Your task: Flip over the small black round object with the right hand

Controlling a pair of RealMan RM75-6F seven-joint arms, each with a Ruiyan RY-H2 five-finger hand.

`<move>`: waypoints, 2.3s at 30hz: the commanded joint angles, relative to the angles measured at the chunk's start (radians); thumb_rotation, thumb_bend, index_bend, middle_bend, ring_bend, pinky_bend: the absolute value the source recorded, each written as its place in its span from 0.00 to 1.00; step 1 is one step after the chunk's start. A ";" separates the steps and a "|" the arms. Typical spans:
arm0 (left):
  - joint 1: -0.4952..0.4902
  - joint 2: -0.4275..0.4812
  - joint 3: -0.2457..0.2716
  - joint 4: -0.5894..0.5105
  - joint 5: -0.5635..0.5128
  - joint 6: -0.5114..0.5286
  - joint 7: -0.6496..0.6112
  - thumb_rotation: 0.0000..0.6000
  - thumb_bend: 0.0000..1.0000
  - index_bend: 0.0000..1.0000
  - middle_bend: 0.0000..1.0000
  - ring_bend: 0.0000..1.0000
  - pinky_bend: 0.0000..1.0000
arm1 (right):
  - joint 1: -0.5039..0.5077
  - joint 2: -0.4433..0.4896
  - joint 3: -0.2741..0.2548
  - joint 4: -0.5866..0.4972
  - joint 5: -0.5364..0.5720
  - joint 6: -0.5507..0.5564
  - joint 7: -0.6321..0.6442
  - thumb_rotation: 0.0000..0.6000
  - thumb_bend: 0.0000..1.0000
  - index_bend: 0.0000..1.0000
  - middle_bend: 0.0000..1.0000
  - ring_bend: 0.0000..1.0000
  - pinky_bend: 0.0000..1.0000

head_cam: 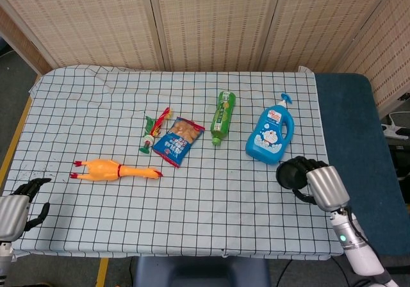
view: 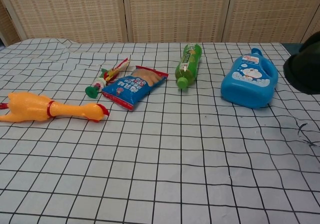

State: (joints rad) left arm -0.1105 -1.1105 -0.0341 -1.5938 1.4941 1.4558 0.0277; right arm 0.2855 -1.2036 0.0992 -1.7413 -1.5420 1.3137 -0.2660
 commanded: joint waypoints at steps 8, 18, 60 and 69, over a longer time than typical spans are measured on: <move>0.002 -0.001 0.001 0.004 -0.001 0.001 0.002 1.00 0.43 0.23 0.25 0.32 0.63 | 0.008 -0.005 -0.014 0.110 0.193 -0.113 -0.096 1.00 0.30 0.56 0.47 0.37 0.49; 0.000 -0.002 0.001 -0.002 -0.002 -0.002 0.006 1.00 0.43 0.23 0.25 0.32 0.63 | 0.024 0.004 -0.011 0.049 0.157 -0.077 -0.152 1.00 0.29 0.56 0.47 0.37 0.49; -0.007 -0.003 0.004 0.000 -0.008 -0.022 0.013 1.00 0.43 0.23 0.25 0.32 0.63 | 0.058 -0.152 -0.046 0.500 0.177 -0.230 0.229 1.00 0.30 0.52 0.40 0.24 0.39; -0.006 -0.003 0.004 0.003 -0.004 -0.016 0.015 1.00 0.43 0.23 0.25 0.32 0.63 | 0.061 -0.164 -0.050 0.554 0.184 -0.267 0.294 1.00 0.24 0.32 0.18 0.06 0.27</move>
State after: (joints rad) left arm -0.1167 -1.1135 -0.0297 -1.5914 1.4899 1.4391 0.0424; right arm 0.3458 -1.3678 0.0499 -1.1897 -1.3607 1.0514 0.0252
